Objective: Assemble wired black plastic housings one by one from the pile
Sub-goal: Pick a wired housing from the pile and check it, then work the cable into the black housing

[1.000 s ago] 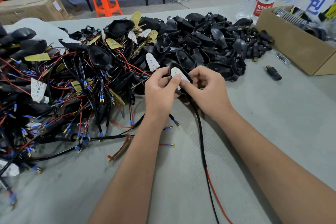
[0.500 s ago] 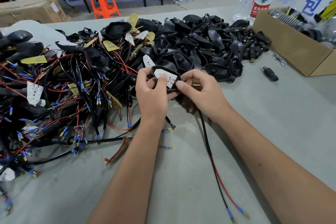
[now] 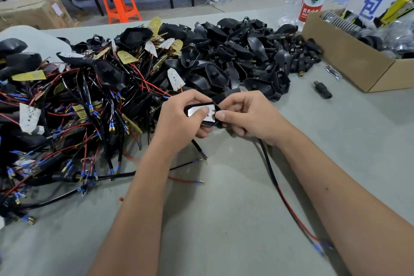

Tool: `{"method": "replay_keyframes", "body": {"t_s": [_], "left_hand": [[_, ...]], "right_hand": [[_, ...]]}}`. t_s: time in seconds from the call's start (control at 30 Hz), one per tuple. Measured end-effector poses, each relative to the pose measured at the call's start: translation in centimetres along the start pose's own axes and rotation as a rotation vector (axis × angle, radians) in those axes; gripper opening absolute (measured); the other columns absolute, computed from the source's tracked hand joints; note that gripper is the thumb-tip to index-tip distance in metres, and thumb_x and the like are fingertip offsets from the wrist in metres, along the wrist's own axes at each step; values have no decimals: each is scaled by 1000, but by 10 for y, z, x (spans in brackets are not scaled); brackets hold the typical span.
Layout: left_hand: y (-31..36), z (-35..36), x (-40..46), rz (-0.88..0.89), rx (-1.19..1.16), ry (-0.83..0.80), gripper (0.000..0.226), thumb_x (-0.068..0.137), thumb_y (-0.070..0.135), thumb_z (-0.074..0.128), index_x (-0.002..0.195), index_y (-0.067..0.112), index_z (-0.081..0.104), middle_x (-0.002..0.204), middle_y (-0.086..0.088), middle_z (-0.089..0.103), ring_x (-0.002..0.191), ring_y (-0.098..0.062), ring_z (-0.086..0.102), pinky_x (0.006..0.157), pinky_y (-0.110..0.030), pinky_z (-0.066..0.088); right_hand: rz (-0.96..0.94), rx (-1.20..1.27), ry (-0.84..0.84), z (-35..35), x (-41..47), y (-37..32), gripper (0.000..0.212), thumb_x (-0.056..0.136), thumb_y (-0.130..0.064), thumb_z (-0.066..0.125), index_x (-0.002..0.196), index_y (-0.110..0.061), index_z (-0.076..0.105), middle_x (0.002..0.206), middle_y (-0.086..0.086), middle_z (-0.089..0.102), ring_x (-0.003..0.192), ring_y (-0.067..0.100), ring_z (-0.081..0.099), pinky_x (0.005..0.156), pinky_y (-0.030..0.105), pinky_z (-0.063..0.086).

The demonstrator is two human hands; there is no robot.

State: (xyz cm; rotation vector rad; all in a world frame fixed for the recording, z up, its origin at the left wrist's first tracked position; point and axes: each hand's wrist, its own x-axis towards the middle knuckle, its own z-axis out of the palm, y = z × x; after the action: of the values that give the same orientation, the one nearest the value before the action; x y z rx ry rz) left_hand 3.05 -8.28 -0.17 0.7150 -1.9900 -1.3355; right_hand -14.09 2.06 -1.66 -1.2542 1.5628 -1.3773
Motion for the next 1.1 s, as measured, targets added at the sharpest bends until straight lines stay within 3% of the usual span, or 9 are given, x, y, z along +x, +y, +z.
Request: {"method": "replay_keyframes", "body": {"t_s": [0.17, 0.23, 0.33, 0.53, 0.67, 0.73, 0.8, 0.97, 1.1], "left_hand": [[-2, 29, -5, 67, 278, 89, 14, 90, 9, 61, 95, 15, 73, 89, -4, 75, 73, -26, 72, 65, -38, 59], [-1, 32, -9, 139, 527, 185, 23, 82, 22, 58, 97, 21, 75, 87, 4, 75, 83, -26, 67, 70, -37, 52], [-3, 31, -12, 248, 748, 281, 24, 80, 20, 63, 99, 15, 77, 87, -3, 73, 92, -33, 57, 73, -35, 40], [15, 47, -16, 396, 773, 304, 21, 77, 11, 72, 98, 13, 75, 104, -3, 66, 106, -33, 52, 87, -41, 39], [49, 85, -34, 417, 346, -462, 18, 77, 32, 83, 89, 21, 75, 89, 14, 67, 95, -13, 58, 86, -37, 45], [58, 109, -52, 395, 429, -822, 35, 68, 46, 92, 93, 29, 75, 93, 16, 66, 100, -11, 52, 92, -33, 45], [58, 124, -64, 434, 509, -961, 42, 63, 49, 93, 96, 33, 73, 101, 12, 62, 103, -14, 46, 97, -33, 41], [46, 115, -52, 452, 452, -858, 11, 83, 29, 84, 86, 23, 75, 95, 7, 62, 100, -17, 48, 93, -40, 43], [29, 102, -39, 386, 485, -588, 12, 96, 22, 70, 88, 18, 62, 87, 6, 61, 89, -18, 52, 85, -44, 47]], "right_hand": [[-59, -542, 630, -38, -5, 5, 36, 96, -47, 65, 71, -22, 69, 64, -5, 65, 63, 14, 60, 61, 29, 44], [75, -928, 847, -65, -9, 9, 20, 97, -40, 62, 90, -25, 73, 94, -2, 69, 102, 21, 59, 83, 30, 43], [394, -1145, 830, -93, -16, 19, 27, 98, -30, 61, 123, -29, 70, 139, 13, 49, 137, 36, 32, 110, 47, 32], [324, -1031, 787, -99, -20, 31, 29, 99, -4, 52, 118, -5, 73, 129, 16, 54, 121, 36, 48, 101, 39, 43], [226, -940, 802, -97, -21, 25, 33, 94, 1, 56, 120, -8, 74, 118, 16, 61, 112, 34, 57, 92, 30, 44], [158, -848, 811, -95, -25, 21, 35, 93, -2, 58, 125, -8, 71, 119, 18, 62, 108, 34, 61, 95, 30, 44], [94, -795, 820, -93, -28, 18, 38, 92, -3, 59, 129, -8, 69, 119, 19, 61, 107, 34, 62, 98, 32, 44], [2, -646, 823, -95, -28, 21, 44, 93, 0, 60, 135, -10, 65, 120, 12, 53, 108, 31, 62, 106, 35, 47], [-13, -397, 809, -93, -25, 19, 52, 92, 10, 48, 131, -21, 65, 116, 9, 46, 99, 26, 64, 90, 37, 57]]}}
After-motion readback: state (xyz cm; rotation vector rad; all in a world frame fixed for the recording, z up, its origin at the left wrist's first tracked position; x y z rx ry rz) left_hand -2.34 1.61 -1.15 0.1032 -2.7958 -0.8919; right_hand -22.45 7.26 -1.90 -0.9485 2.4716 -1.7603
